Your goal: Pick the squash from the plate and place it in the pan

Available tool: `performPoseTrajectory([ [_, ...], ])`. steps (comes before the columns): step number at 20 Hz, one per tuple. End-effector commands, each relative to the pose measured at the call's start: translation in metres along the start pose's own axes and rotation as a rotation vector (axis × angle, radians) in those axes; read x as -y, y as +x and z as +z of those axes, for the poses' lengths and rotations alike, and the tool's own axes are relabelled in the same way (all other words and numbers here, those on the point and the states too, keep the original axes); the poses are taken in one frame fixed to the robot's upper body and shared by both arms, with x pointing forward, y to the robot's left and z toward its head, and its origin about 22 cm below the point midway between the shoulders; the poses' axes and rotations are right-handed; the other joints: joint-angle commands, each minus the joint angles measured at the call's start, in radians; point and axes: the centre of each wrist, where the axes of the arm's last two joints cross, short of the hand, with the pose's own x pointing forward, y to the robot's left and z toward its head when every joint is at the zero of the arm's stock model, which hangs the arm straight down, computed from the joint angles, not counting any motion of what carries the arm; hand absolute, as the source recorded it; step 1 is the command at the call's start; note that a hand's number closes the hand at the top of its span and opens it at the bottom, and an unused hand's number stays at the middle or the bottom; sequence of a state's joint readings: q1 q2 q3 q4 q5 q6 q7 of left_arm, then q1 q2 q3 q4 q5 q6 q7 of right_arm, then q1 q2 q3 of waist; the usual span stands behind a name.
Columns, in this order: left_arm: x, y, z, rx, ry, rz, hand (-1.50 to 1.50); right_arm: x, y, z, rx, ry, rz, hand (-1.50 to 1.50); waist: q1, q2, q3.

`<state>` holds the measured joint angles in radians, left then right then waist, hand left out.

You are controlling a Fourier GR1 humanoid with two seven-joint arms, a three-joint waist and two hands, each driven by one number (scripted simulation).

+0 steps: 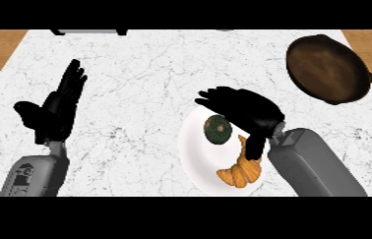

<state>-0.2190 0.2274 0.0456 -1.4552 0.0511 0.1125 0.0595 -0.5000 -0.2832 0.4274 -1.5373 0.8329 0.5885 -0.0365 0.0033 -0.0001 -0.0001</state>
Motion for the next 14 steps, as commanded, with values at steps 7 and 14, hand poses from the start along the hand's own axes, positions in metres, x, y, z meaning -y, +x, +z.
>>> performPoseTrajectory([
  [7, 0.005, 0.01, -0.004, 0.001, 0.0, -0.009, 0.0, -0.019, -0.01, -0.022, -0.049, 0.055, 0.053, -1.5, 0.001, 0.001, 0.0],
  [14, 0.001, 0.01, 0.004, 0.005, -0.02, -0.005, 0.0, -0.04, 0.015, -0.056, -0.061, 0.098, 0.099, -1.5, 0.003, 0.0, 0.0],
])
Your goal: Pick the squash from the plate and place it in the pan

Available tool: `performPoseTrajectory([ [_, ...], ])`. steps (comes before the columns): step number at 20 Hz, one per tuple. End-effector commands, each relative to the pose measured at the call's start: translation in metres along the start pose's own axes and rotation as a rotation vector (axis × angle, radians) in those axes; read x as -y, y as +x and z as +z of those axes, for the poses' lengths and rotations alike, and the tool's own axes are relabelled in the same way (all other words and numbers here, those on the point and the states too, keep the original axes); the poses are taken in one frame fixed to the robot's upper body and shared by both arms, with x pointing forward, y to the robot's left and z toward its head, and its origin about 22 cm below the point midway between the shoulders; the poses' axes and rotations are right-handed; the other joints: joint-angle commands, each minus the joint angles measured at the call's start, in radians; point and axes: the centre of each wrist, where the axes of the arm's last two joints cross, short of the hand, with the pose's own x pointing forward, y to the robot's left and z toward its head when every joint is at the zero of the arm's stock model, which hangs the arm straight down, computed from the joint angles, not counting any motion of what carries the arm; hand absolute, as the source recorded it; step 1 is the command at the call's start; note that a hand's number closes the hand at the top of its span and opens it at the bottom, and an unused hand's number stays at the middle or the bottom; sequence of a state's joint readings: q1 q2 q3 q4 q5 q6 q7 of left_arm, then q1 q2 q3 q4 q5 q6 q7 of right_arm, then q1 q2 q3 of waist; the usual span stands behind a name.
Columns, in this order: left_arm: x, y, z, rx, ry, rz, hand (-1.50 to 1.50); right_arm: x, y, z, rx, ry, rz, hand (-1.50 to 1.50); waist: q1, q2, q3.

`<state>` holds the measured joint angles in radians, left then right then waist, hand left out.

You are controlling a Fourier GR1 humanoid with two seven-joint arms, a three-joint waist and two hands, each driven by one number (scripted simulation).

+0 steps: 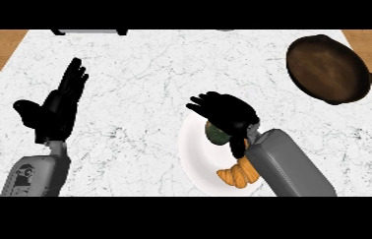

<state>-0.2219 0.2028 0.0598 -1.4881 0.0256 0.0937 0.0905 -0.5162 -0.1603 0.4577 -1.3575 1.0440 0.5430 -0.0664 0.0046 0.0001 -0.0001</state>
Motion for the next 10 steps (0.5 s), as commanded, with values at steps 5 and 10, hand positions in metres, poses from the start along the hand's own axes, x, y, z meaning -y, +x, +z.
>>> performPoseTrajectory([
  [5, -0.006, -0.004, -0.001, 0.009, -0.01, 0.005, 0.0, -0.007, -0.001, -0.004, -0.024, 0.051, 0.024, -1.5, -0.003, 0.0, 0.0],
  [10, -0.004, 0.014, -0.011, 0.008, 0.0, -0.007, 0.0, -0.018, -0.008, -0.025, -0.018, 0.082, 0.022, -1.5, -0.001, 0.0, 0.0],
])
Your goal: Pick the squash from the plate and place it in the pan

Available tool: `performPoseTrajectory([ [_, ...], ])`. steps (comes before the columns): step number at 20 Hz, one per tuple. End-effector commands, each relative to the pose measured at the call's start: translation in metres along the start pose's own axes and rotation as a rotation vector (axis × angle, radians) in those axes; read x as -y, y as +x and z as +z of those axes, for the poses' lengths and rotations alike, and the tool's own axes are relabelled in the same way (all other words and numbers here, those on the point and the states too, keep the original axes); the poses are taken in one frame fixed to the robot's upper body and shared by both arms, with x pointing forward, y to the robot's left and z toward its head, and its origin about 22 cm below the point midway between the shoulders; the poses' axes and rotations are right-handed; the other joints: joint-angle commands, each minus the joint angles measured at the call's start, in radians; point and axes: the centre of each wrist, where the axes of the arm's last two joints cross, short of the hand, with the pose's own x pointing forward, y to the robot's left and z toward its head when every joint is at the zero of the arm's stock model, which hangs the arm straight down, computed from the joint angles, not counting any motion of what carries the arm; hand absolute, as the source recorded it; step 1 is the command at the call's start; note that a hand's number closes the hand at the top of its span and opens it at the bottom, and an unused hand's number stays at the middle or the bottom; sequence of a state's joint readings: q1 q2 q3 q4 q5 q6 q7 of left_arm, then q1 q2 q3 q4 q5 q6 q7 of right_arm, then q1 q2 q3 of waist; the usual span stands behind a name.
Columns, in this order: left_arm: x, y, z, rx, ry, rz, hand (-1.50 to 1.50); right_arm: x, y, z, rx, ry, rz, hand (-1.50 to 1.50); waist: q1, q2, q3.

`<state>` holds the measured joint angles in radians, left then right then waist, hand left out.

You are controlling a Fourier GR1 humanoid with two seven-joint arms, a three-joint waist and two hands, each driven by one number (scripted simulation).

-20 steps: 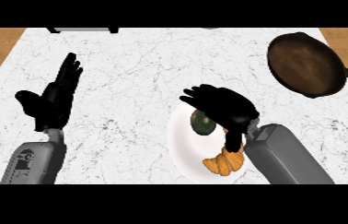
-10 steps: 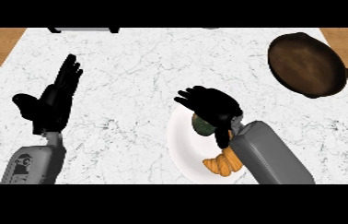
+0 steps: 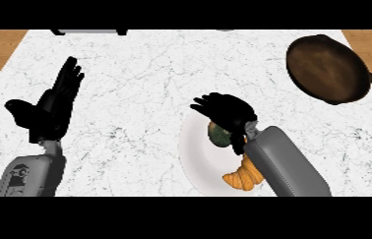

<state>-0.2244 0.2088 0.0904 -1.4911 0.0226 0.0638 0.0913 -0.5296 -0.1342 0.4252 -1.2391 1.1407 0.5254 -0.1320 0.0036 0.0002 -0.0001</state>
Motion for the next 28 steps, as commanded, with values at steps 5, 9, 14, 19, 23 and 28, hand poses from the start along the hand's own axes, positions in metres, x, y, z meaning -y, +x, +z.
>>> performPoseTrajectory([
  [5, 0.008, -0.009, -0.011, -0.003, -0.001, 0.024, 0.0, -0.011, 0.011, -0.009, 0.15, 0.045, 0.074, 1.5, -0.004, 0.001, 0.0],
  [9, -0.001, 0.001, -0.001, -0.018, 0.006, 0.0, 0.0, -0.026, 0.002, -0.009, 0.124, 0.026, 0.074, 1.5, -0.001, 0.0, 0.0],
  [14, 0.001, -0.002, 0.01, -0.009, 0.021, 0.013, 0.0, -0.028, -0.005, 0.001, -0.028, 0.018, -0.057, 1.5, -0.005, -0.004, 0.0],
  [19, -0.001, -0.016, 0.006, -0.032, 0.031, 0.003, 0.0, -0.063, 0.012, 0.018, -0.323, 0.021, -0.283, 1.5, -0.042, -0.01, -0.001],
  [23, -0.003, -0.014, 0.012, -0.019, 0.036, -0.004, 0.0, -0.03, 0.023, 0.059, -0.419, -0.216, -0.267, 1.5, -0.035, -0.012, -0.001],
  [28, -0.012, -0.018, 0.018, -0.011, 0.034, -0.011, 0.0, 0.008, 0.037, 0.088, -0.427, -0.584, -0.225, 1.5, -0.019, -0.01, 0.0],
])
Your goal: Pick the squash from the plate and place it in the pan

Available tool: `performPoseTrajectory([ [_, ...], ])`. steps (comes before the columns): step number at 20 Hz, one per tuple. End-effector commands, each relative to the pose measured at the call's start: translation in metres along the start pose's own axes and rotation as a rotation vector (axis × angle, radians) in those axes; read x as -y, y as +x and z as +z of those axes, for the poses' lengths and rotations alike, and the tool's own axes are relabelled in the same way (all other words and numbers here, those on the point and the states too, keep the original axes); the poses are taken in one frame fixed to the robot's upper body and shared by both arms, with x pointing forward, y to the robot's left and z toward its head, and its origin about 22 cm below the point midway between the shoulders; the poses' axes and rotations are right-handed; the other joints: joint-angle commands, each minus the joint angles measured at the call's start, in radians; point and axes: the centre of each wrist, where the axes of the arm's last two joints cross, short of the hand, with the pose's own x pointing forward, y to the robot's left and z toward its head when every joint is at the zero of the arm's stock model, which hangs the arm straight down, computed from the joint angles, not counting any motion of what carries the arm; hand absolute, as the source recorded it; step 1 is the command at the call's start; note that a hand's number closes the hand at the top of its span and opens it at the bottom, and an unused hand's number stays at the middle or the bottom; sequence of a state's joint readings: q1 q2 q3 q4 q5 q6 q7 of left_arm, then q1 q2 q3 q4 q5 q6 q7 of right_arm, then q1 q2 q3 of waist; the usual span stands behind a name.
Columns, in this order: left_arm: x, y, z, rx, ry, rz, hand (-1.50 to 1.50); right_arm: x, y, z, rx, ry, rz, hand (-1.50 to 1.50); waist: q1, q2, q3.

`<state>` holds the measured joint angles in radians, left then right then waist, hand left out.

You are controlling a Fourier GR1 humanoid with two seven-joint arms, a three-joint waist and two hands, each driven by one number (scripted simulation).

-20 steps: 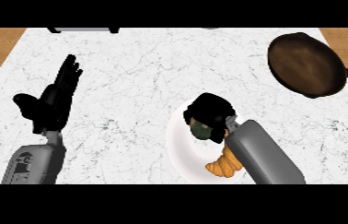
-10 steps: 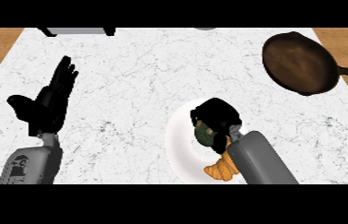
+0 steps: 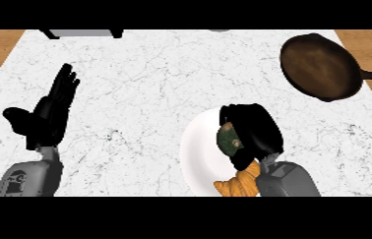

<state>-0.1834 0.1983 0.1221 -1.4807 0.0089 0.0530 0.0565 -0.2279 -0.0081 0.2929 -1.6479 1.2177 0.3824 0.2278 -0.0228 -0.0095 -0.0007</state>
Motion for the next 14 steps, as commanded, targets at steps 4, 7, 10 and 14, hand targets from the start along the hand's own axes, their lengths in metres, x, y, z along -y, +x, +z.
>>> performPoseTrajectory([
  [4, 0.003, 0.012, -0.012, 0.004, -0.007, 0.002, 0.0, 0.055, -0.001, 0.05, -0.041, -0.327, -0.118, 1.5, 0.005, 0.005, 0.001],
  [7, 0.001, -0.006, -0.004, 0.011, -0.019, -0.007, 0.0, 0.082, 0.007, 0.046, -0.091, -0.421, -0.133, 1.5, 0.018, 0.008, 0.0],
  [10, 0.011, 0.002, -0.017, 0.01, -0.014, 0.011, 0.0, 0.092, -0.035, 0.04, -0.115, -0.464, -0.244, 1.5, 0.018, 0.011, 0.001],
  [14, 0.017, 0.001, 0.001, -0.003, -0.039, 0.018, 0.0, 0.113, -0.064, 0.028, -0.137, -0.5, -0.48, 1.5, 0.036, 0.011, 0.002],
])
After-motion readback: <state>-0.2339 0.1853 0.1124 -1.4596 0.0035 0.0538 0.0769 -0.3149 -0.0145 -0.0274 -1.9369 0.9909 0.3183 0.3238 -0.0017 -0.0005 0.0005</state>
